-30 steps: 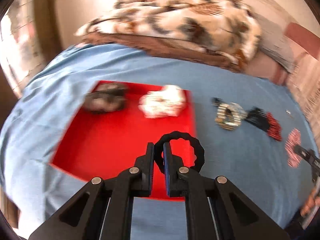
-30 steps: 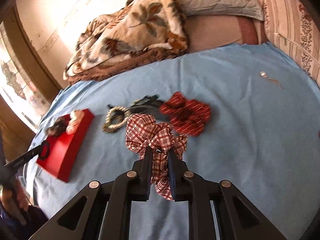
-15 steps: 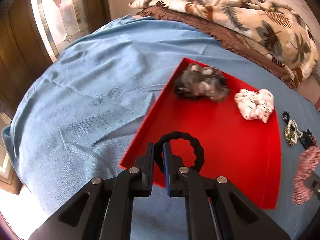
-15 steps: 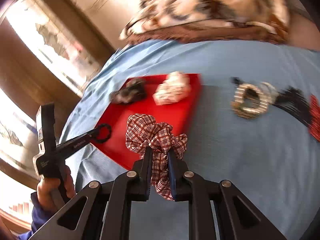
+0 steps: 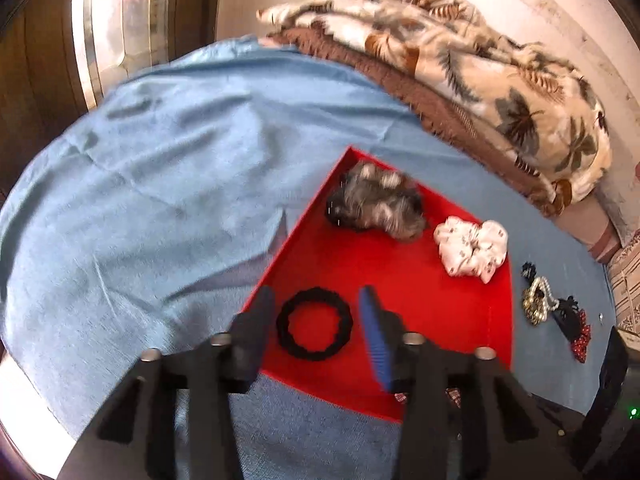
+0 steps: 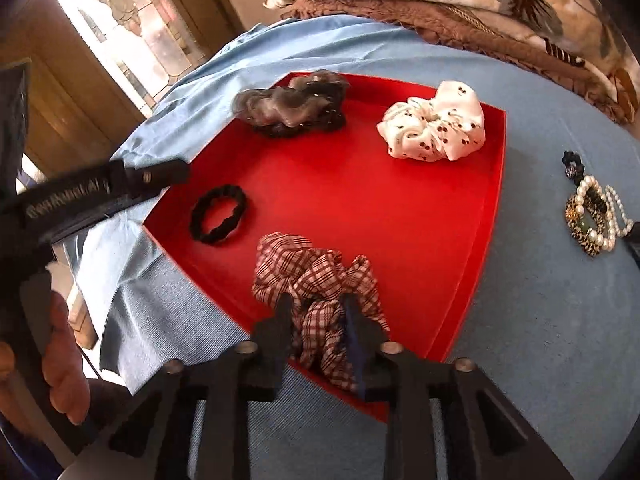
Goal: Organize jewelry
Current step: 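Carry the hair tie and plaid scrunchie into the red tray and release both, then move both open grippers back to the remaining pile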
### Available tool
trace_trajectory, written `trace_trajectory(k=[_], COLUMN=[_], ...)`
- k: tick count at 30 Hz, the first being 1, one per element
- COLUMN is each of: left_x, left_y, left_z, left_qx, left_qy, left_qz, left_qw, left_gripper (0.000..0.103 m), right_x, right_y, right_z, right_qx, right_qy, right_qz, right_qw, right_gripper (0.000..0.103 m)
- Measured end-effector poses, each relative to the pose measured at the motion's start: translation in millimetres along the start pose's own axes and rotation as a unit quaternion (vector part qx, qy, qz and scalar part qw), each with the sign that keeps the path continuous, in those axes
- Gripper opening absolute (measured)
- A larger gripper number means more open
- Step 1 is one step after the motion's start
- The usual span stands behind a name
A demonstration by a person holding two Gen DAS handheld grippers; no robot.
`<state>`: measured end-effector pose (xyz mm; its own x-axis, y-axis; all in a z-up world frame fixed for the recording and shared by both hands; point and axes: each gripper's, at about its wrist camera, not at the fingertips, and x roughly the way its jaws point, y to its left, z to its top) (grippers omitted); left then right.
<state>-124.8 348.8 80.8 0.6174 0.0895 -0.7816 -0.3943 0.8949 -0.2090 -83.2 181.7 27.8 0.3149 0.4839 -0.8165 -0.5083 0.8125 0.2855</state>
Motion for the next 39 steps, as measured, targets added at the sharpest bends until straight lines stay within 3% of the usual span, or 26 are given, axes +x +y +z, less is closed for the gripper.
trace_trajectory(k=[2, 3, 9, 15, 22, 27, 33, 39], left_x=[-6.0, -6.9, -6.6, -7.6, -12.1, -21.7, -24.9, -46.7], left_y=[0.5, 1.7, 6.9, 4.0, -13.3, -33.1, -58.2, -81.0], left_z=[-0.2, 0.2, -2.9, -11.1, -34.8, -52.8, -70.4, -79.2], left_qx=[-0.004, -0.007, -0.018, -0.012, 0.034, 0.074, 0.122, 0.149], left_qy=[-0.013, -0.015, -0.014, -0.021, -0.037, -0.053, -0.06, -0.076], left_qz=[-0.003, -0.004, 0.004, 0.017, 0.054, 0.064, 0.077, 0.073], left_qw=[0.9999, 0.9999, 0.9997, 0.9996, 0.9973, 0.9938, 0.9877, 0.9833], left_gripper=[0.052, 0.053, 0.055, 0.059, 0.061, 0.063, 0.065, 0.065], right_x=[-7.0, -12.0, -58.1, -110.8, -166.4, -192.0, -205.2, -221.0], right_y=[1.9, 1.8, -16.0, -75.0, -184.1, -240.1, -262.8, -257.5], right_z=[-0.2, -0.6, -13.3, -54.8, -112.3, -141.2, -155.8, -144.4], right_qx=[-0.003, -0.002, 0.014, 0.046, 0.157, 0.223, 0.257, 0.237], right_qy=[-0.011, -0.018, -0.056, -0.085, -0.099, -0.118, -0.144, -0.174], right_qz=[-0.006, -0.007, -0.008, -0.07, -0.134, -0.15, -0.127, -0.129], right_qw=[1.0, 1.0, 0.998, 0.993, 0.973, 0.956, 0.947, 0.947], right_gripper=[0.062, 0.066, 0.067, 0.067, 0.068, 0.068, 0.068, 0.068])
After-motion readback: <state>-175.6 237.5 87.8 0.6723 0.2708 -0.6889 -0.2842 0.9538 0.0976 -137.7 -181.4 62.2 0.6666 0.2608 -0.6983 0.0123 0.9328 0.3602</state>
